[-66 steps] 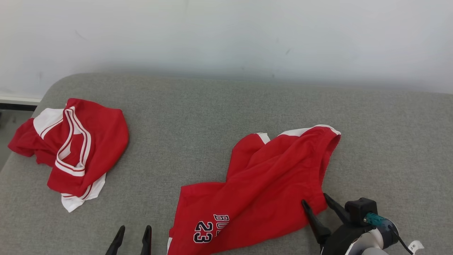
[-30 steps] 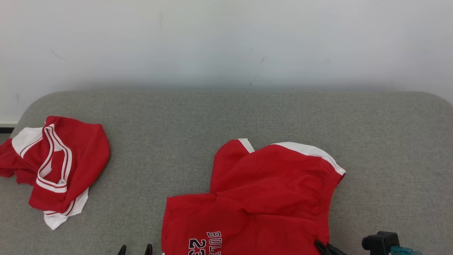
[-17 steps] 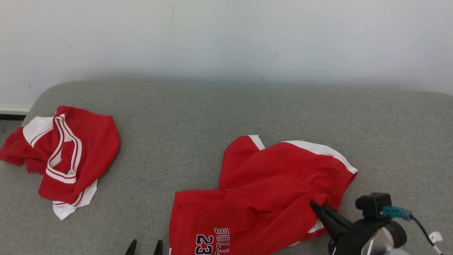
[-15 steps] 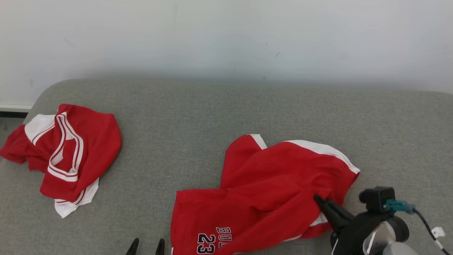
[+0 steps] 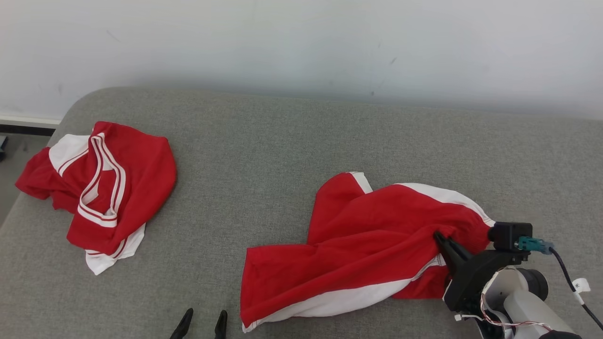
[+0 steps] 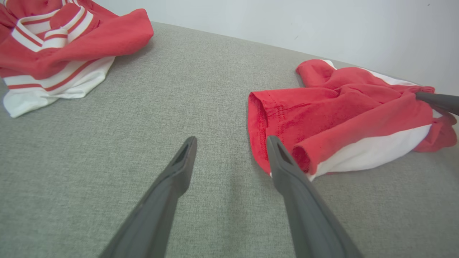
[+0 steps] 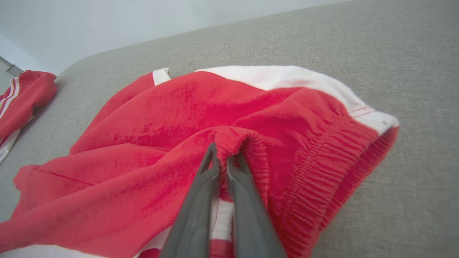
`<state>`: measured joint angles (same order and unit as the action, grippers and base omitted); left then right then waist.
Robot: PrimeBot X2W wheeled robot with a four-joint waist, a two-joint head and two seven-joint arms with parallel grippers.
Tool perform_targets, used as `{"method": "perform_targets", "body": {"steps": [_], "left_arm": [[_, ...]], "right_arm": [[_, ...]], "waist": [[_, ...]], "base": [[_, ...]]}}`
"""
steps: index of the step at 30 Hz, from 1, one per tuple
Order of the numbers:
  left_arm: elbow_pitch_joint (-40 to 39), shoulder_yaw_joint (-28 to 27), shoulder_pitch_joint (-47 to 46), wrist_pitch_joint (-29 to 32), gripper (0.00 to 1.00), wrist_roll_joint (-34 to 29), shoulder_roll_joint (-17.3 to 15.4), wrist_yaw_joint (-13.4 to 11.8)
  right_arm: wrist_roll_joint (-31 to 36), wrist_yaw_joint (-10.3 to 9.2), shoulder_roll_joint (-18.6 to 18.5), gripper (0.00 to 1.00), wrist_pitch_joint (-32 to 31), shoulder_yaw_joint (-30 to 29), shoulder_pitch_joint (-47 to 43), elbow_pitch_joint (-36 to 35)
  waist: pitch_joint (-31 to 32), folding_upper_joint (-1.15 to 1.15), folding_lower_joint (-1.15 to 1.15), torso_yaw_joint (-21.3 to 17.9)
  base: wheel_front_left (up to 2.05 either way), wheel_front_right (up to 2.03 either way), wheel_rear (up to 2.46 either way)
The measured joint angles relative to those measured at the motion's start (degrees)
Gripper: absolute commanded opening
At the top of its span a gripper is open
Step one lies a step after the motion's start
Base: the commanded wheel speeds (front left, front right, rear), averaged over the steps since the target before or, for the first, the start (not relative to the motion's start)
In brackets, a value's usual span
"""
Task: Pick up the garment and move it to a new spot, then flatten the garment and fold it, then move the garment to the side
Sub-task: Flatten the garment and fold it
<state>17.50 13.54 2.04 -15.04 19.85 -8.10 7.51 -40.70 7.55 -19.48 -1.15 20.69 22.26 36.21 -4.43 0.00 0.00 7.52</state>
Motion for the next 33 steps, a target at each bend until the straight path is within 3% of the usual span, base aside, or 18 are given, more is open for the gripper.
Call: {"method": "perform_targets", "body": {"steps": [3,4,7,8,9,18,33], "left_arm": [[0.2,-0.1,0.0,0.0,1.0,0.1,-0.1,0.0],[0.2,-0.2,0.0,0.0,1.0,0.2,-0.1,0.0],[0.7,0.2,0.2,0.0,1.0,0.4,-0.3,0.0],[0.8,0.3,0.5,0.0,1.0,0.5,-0.5,0.0],[0.8,0.4,0.8,0.0,1.0,0.5,-0.7,0.0],[0.8,0.0,3.6,0.0,1.0,0.9,-1.8,0.0],[-1.2,-0.3,6.9,0.0,1.0,0.8,-1.5,0.0]], "right_arm": [[-0.1,0.0,0.7,0.02,0.7,1.6,1.1,1.9],[-0.3,0.0,0.8,0.17,1.0,2.2,1.4,2.4],[-1.5,0.0,1.2,0.35,2.6,4.2,2.0,3.8],[-1.6,0.0,1.2,0.57,3.0,4.8,2.3,4.0],[-1.7,0.0,1.3,0.98,3.3,5.5,2.4,4.0],[-3.3,0.0,0.5,1.0,6.9,9.6,1.9,3.3],[-3.9,0.0,-4.9,1.0,11.6,9.2,-8.1,-7.9]], "waist": [[0.1,0.0,0.0,-0.2],[0.2,0.0,0.0,-0.3],[0.7,0.0,0.0,-1.1],[0.8,0.0,0.0,-1.4],[0.8,0.0,0.0,-1.7],[1.9,0.0,0.0,-2.8],[3.9,0.0,-0.01,-4.5]], "base": [[0.0,0.0,0.0],[0.0,0.0,0.0],[0.0,0.0,0.0],[0.0,0.0,0.0],[0.0,0.0,0.0],[0.0,0.0,0.0],[0.0,0.0,0.0]]}}
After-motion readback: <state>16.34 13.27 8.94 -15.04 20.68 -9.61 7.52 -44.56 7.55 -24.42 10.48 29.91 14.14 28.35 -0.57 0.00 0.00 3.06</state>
